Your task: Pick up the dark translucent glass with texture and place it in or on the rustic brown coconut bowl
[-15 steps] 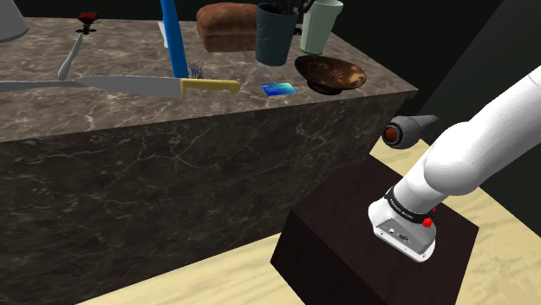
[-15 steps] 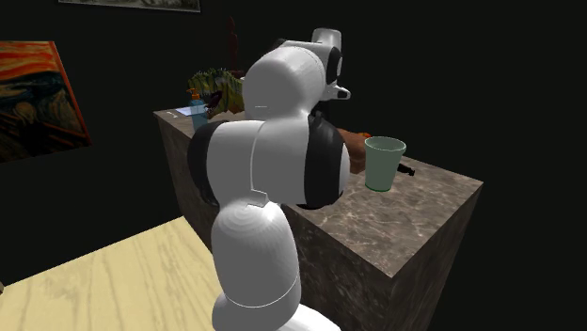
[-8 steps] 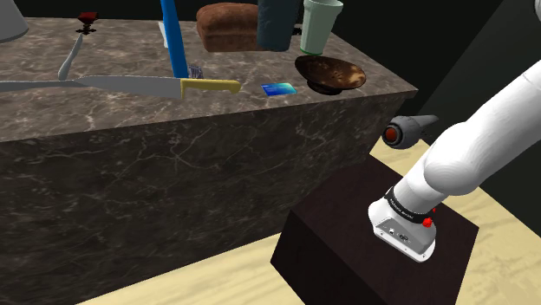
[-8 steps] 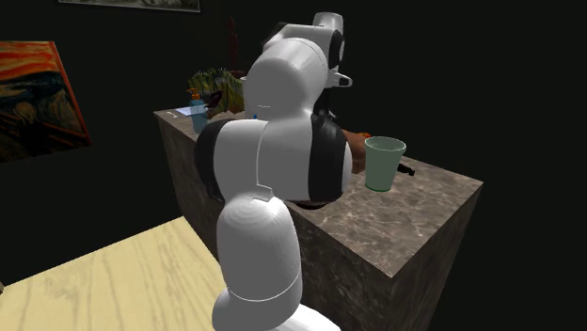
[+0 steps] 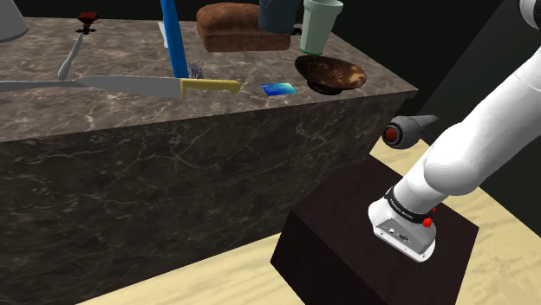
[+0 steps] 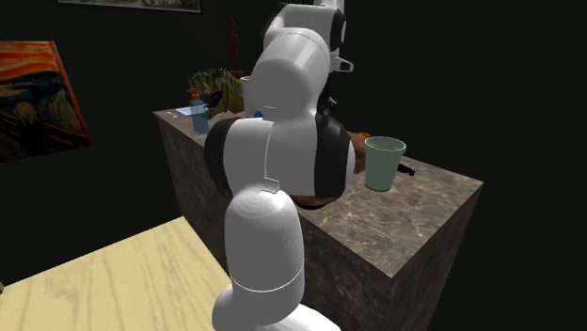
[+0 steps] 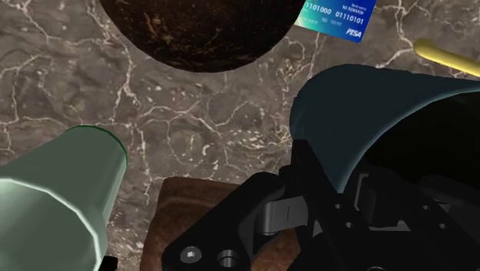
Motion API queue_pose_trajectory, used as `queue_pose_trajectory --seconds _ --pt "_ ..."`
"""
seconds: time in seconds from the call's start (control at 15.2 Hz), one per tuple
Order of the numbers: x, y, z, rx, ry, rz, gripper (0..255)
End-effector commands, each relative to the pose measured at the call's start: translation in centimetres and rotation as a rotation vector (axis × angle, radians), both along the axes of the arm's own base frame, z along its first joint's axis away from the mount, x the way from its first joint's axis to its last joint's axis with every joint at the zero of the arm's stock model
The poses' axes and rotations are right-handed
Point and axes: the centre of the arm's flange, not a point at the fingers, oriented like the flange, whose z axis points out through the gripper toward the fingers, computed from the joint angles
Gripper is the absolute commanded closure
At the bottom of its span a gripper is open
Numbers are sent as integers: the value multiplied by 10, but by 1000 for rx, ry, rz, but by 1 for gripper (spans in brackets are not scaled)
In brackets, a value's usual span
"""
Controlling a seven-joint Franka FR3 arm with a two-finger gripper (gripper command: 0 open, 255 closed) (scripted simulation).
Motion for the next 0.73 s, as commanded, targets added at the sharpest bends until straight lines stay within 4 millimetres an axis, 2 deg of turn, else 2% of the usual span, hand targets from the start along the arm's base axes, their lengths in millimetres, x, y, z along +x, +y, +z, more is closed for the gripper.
queue_pose_trajectory --seconds 0.0,0.66 --pt "-10 -7 8 0 0 0 255" --pt "-116 -82 31 0 0 0 255"
